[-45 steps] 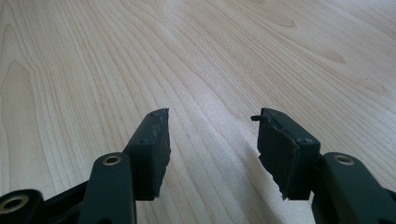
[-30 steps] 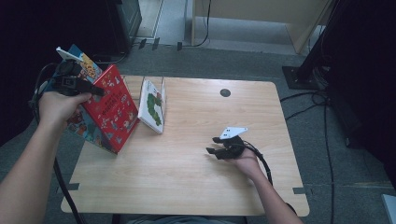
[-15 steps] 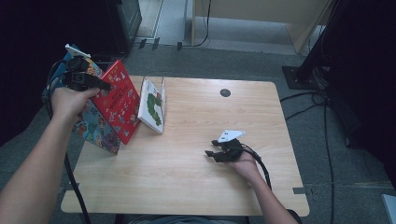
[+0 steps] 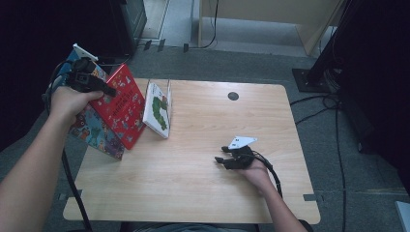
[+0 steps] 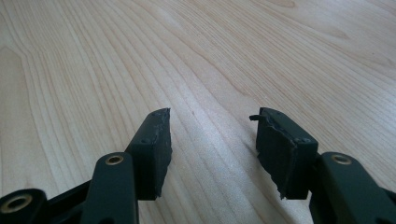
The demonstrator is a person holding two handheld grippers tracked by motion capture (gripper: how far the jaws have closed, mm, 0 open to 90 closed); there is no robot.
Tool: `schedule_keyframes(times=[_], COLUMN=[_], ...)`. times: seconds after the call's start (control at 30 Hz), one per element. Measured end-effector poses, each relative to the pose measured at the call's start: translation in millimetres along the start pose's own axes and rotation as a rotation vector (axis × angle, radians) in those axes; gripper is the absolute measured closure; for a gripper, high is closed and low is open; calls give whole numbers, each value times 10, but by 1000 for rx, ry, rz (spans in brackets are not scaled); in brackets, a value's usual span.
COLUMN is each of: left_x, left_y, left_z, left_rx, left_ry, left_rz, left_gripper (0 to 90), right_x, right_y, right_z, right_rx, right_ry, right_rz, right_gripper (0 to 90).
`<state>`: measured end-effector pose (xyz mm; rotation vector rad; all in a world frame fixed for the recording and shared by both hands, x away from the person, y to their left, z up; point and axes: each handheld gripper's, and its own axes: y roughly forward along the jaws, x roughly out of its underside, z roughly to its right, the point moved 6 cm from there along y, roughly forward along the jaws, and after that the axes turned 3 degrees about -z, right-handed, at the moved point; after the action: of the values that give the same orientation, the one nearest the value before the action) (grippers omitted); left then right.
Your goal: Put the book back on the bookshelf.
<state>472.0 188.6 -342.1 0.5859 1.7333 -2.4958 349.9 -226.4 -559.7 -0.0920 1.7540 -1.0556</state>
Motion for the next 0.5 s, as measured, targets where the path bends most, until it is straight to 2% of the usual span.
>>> schedule_keyframes(times=[0.07, 0.17, 0.27, 0.5], left_x=[0, -19, -29, -116], left_y=[26, 23, 22, -18], left_z=[4, -5, -32, -67], left_rx=[2, -25, -4, -14], left_ry=[3, -11, -47, -84], left_rz=[-10, -5, -13, 32], left_gripper=[753, 787, 796, 799], right_x=[1, 1, 4, 13], right_y=[0, 0, -3, -12], right_z=[-2, 0, -4, 7], right_rx=[-1, 1, 0, 5], right_ry=[0, -1, 0, -13], right_rz=[-1, 1, -4, 2], right_gripper=[453, 455, 453, 452])
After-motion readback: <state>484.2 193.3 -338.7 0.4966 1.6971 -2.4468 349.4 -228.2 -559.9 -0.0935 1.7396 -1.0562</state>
